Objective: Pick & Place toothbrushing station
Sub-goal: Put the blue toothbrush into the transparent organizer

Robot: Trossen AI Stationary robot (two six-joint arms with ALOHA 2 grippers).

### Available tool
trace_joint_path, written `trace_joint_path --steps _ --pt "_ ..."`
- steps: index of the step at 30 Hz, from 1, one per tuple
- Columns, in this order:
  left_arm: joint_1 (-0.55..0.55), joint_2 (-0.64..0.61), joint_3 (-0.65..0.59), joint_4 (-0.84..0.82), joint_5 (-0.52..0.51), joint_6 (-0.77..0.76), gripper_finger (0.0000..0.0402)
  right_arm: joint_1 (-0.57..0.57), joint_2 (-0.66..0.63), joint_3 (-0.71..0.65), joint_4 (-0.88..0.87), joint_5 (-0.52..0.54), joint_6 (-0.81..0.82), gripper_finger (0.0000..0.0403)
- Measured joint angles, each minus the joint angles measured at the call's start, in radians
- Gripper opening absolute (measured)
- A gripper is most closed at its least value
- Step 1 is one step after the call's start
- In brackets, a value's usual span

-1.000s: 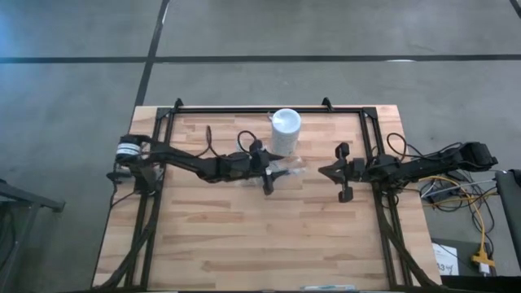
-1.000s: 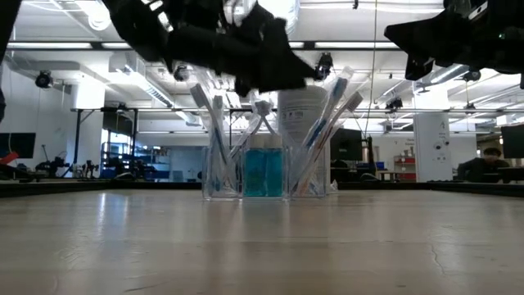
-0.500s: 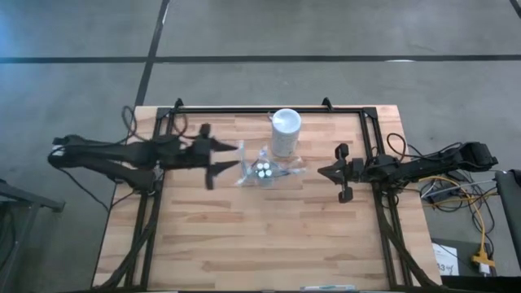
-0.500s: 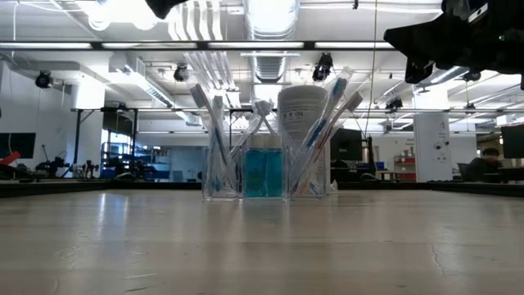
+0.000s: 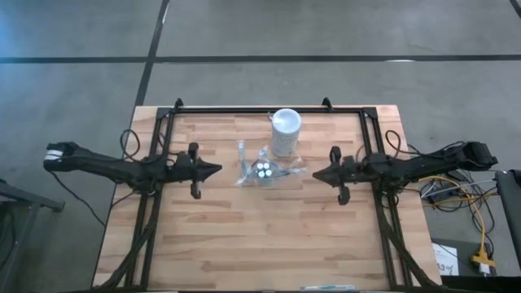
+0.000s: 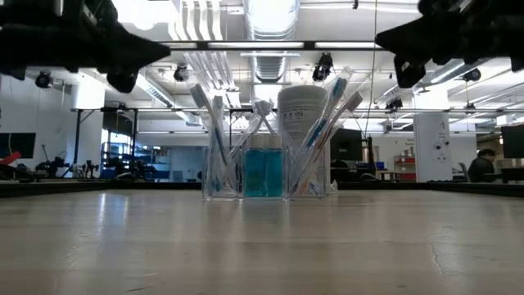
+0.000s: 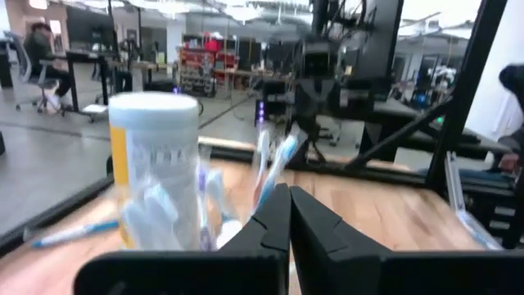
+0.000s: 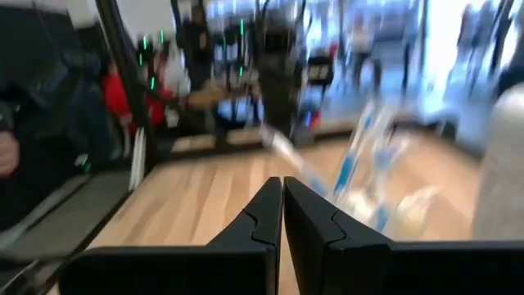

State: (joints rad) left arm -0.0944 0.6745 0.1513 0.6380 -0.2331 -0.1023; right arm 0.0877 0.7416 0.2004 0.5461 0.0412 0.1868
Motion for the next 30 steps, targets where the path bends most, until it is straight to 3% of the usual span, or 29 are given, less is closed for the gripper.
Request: trace_joint_path --steps 5,10,15,19,26,30 --pt "0.001 -0.021 -0.019 0.007 0.002 -0.004 0.0003 0.053 0.003 0.223 -0.509 -0.039 0.097 0.0012" --pt "0.003 -0.082 -0.01 -0.041 0.017 0.023 0.0002 0.226 0.044 0.421 -0.845 -0.031 0.171 0.0012" --pt "0.004 -0.158 0.001 -0.19 0.058 0.019 0.0004 0.444 0.145 0.567 -0.986 0.126 0.257 0.0012" --pt "0.005 -0.201 0.009 -0.21 0.062 -0.008 0.0006 0.571 0.266 0.676 -1.075 0.22 0.348 0.0012" --pt "0.004 -0.232 0.017 -0.212 0.09 -0.035 0.0006 0.748 0.551 0.819 -1.098 0.254 0.522 0.0012" --pt "0.004 -0.227 0.008 -0.216 0.197 -0.037 0.0007 0.801 0.712 0.896 -1.097 0.25 0.709 0.0012"
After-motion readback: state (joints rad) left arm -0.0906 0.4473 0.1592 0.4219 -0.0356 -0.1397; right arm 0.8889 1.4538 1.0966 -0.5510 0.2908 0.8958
